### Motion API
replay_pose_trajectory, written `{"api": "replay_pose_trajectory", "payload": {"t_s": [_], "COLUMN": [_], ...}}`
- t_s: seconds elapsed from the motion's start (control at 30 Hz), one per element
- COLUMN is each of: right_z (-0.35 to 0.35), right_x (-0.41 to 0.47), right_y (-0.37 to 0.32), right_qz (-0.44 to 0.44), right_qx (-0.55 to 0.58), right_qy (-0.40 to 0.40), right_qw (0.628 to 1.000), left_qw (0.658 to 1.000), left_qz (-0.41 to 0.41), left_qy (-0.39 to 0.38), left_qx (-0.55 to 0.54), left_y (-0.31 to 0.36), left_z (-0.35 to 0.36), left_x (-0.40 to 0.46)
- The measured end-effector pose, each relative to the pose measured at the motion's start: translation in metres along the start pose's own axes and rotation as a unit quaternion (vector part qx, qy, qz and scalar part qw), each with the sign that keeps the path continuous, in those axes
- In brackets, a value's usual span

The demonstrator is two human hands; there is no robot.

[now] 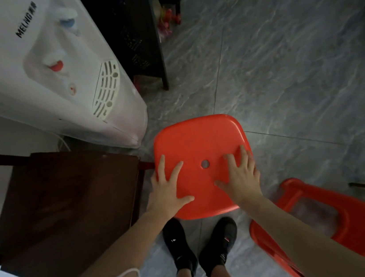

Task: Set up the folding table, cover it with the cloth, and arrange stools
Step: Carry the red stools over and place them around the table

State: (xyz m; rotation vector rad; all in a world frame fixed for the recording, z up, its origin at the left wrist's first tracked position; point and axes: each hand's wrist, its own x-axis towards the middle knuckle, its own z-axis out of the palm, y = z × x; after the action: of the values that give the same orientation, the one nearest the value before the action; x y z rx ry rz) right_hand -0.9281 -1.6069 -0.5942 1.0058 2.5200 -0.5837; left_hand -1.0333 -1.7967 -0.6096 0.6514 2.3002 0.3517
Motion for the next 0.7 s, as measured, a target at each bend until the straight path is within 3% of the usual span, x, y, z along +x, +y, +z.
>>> {"api": "replay_pose_trajectory", "payload": {"t_s": [0.17, 0.47, 0.7], "right_z": [-0.008, -0.012, -0.018], "right_x": [0.015, 0.019, 0.021], "right_y": [0.009, 0.013, 0.016], "right_qz": [0.013, 0.020, 0.066], "right_qx": [0.030, 0.079, 0.132], "right_qy": [-0.044, -0.054, -0.056], "right_qw": [0.999, 0.995, 0.988], "left_qw": [0.996, 0.980, 0.983], "left_qz": [-0.037, -0.101, -0.089], "left_qy": [0.029, 0.031, 0.062], "left_qx": [-0.077, -0.168, -0.148], "left_y": [0.009, 0.020, 0.030], "left_z": [0.000, -0.006, -0.010], "left_x": [0.005, 0.005, 0.007]}}
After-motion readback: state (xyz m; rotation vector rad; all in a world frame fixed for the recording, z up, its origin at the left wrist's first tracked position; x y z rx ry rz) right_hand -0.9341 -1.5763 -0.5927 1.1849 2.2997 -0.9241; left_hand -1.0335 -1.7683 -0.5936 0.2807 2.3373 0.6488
